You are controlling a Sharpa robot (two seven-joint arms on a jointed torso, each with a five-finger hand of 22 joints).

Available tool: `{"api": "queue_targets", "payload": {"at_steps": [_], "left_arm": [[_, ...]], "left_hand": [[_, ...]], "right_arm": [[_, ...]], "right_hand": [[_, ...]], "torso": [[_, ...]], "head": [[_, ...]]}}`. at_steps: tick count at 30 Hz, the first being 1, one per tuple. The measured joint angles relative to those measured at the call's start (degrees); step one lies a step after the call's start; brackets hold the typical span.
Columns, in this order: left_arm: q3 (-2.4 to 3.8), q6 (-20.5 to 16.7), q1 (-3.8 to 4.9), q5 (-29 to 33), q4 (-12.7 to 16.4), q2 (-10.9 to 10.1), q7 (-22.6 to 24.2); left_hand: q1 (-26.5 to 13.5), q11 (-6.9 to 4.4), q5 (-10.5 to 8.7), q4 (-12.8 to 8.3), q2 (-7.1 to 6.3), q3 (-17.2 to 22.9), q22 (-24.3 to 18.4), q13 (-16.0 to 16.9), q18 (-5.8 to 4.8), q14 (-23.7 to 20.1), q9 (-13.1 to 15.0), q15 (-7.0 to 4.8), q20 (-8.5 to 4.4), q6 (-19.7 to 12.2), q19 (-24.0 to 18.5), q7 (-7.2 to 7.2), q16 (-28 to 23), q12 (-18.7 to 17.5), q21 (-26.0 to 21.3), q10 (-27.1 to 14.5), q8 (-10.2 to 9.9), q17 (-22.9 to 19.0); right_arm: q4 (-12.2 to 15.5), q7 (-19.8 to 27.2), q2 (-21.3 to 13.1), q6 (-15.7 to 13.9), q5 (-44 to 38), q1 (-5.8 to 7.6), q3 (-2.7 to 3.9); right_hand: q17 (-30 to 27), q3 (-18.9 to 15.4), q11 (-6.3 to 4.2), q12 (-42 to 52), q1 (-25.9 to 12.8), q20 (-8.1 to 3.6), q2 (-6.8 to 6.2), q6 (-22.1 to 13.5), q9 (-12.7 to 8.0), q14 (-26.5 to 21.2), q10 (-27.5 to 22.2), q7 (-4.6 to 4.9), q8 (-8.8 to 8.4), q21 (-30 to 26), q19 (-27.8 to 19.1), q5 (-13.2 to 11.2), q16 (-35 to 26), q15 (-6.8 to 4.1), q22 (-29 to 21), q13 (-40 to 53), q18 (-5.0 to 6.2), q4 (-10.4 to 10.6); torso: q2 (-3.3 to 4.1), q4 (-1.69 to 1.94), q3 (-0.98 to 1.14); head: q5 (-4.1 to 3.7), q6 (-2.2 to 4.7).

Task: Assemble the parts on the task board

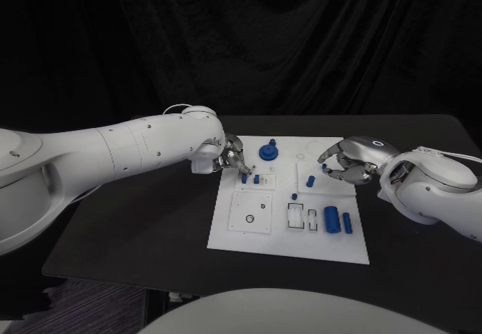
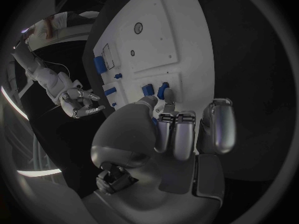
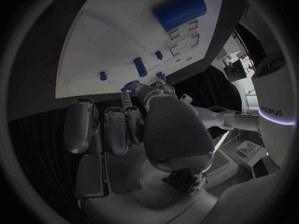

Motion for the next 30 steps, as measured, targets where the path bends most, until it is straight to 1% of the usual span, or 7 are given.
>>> {"api": "queue_targets", "payload": {"at_steps": [4, 8, 13, 17, 23, 28, 30], "left_arm": [[0.0, -0.1, -0.13, 0.0, -0.1, 0.0, -0.2], [0.04, -0.1, -0.23, 0.0, -0.1, 0.0, -0.3], [0.06, -0.1, -0.26, 0.0, 0.0, 0.0, -0.4], [0.07, -0.2, -0.28, 0.0, 0.2, -0.1, -0.5], [0.09, -0.3, -0.29, 0.0, 0.7, -0.6, -0.6], [0.11, -0.5, -0.29, 0.0, 1.2, -1.1, -0.6], [0.11, -0.8, -0.3, 0.0, 1.6, -1.3, -0.6]], "left_hand": [[0.2, 0.0, 0.46, -0.1, -0.22, 1.3, 0.0, 0.0, 0.0, 0.0, 0.6, 0.0, 0.0, 0.3, 0.0, -0.29, 0.0, 0.0, 0.0, 0.0, 0.0, 0.0], [0.7, -0.08, 1.88, -0.4, -1.52, 3.6, 0.0, 0.0, 0.0, 0.0, 1.3, 0.0, 0.0, 0.3, 0.0, -0.29, 0.0, 0.0, 0.0, -0.1, 0.0, 0.0], [0.5, -0.39, 1.3, -1.0, -4.07, 9.5, 0.0, 0.0, 0.0, 0.1, 2.5, -0.12, -0.2, 0.4, -0.2, -0.38, 0.0, 0.0, 0.0, 0.0, -0.2, 0.0], [0.1, -0.39, 0.96, -1.2, -4.67, 11.2, 0.0, 0.0, 0.0, 0.2, 2.9, -0.21, -0.2, 0.6, -0.2, -0.39, 0.0, 0.0, 0.0, 0.0, -0.2, 0.0], [-0.4, -0.39, 0.68, -1.5, -5.22, 12.6, 0.0, 0.0, 0.0, 0.2, 3.1, -0.21, -0.2, 1.0, -0.2, -0.41, 0.0, 0.0, 0.0, 0.0, -0.2, 0.0], [-0.4, -0.39, 0.65, -3.0, -6.3, 15.2, 0.0, 0.0, 0.0, 0.0, 3.5, -0.41, -0.2, 1.8, -0.2, -0.56, 0.0, 0.0, 0.0, 0.0, -0.4, 0.0], [-0.9, -0.53, -0.52, -4.1, -7.26, 18.1, 0.0, 0.0, 0.0, 0.0, 3.7, -0.41, -0.41, 2.2, 0.0, -0.62, 0.0, 0.0, 0.2, -0.1, -0.5, 0.0]], "right_arm": [[0.0, -0.1, 0.0, 0.2, 0.0, 0.0, 0.0], [0.0, -0.3, 0.1, 0.4, 0.0, 0.0, 0.0], [0.0, -0.4, 0.1, 0.6, 0.0, 0.0, 0.0], [0.0, -0.6, 0.1, 0.8, 0.0, 0.0, 0.0], [-0.1, -0.8, 0.2, 1.1, 0.0, 0.0, 0.0], [-0.1, -1.0, 0.3, 1.3, 0.0, 0.0, 0.0], [-0.2, -1.0, 0.3, 1.3, 0.0, 0.0, 0.0]], "right_hand": [[0.0, 0.0, 0.0, 0.0, 0.0, 0.0, 0.0, 0.0, 0.0, 0.0, 0.0, 0.0, 0.0, -0.3, 0.0, 0.2, 0.0, 0.0, 0.0, 0.0, 0.0, 0.0], [0.0, 0.0, 0.0, 0.0, 0.0, 0.0, 0.0, 0.0, 0.0, 0.0, 0.0, 0.0, 0.0, -0.4, 0.0, 0.2, 0.0, 0.0, 0.0, 0.0, 0.0, 0.0], [0.0, 0.0, 0.0, -0.2, 0.0, 0.0, 0.0, 0.0, 0.0, 0.0, 0.0, 0.0, 0.0, -0.4, 0.0, 0.2, -0.2, 0.0, 0.0, 0.0, 0.0, 0.0], [0.0, 0.0, 0.22, -0.2, 0.0, 0.0, 0.0, 0.0, 0.0, 0.0, -0.2, 0.0, 0.0, -0.4, 0.0, 0.2, -0.2, 0.0, 0.0, 0.0, 0.0, 0.0], [0.0, 0.0, 0.01, -0.2, 0.0, 0.0, 0.0, 0.0, 0.0, 0.0, -0.4, 0.0, 0.0, -0.4, 0.0, 0.2, -0.2, 0.0, 0.0, 0.0, 0.0, 0.0], [0.0, 0.0, 0.01, -0.5, 0.0, 0.01, 0.0, 0.0, 0.0, 0.0, -0.4, 0.0, 0.0, -0.7, -0.4, 0.4, -0.2, 0.0, 0.0, 0.0, 0.01, 0.0], [0.0, 0.0, 0.01, -0.5, 0.0, 0.01, 0.0, 0.0, 0.0, 0.0, -0.4, 0.0, 0.0, -0.8, -0.4, 0.4, -0.4, 0.0, 0.0, 0.0, 0.0, 0.0]], "torso": [[0.0, -0.04, -0.02], [-0.01, -0.05, -0.02], [-0.01, -0.01, -0.02], [-0.02, -0.01, -0.02], [-0.03, 0.0, -0.01], [-0.04, 0.01, -0.01], [-0.04, 0.02, -0.01]], "head": [[0.04, 0.0], [-0.02, 0.0], [-0.03, 0.0], [0.08, 0.0], [0.21, 0.0], [0.27, 0.0], [0.27, 0.0]]}}
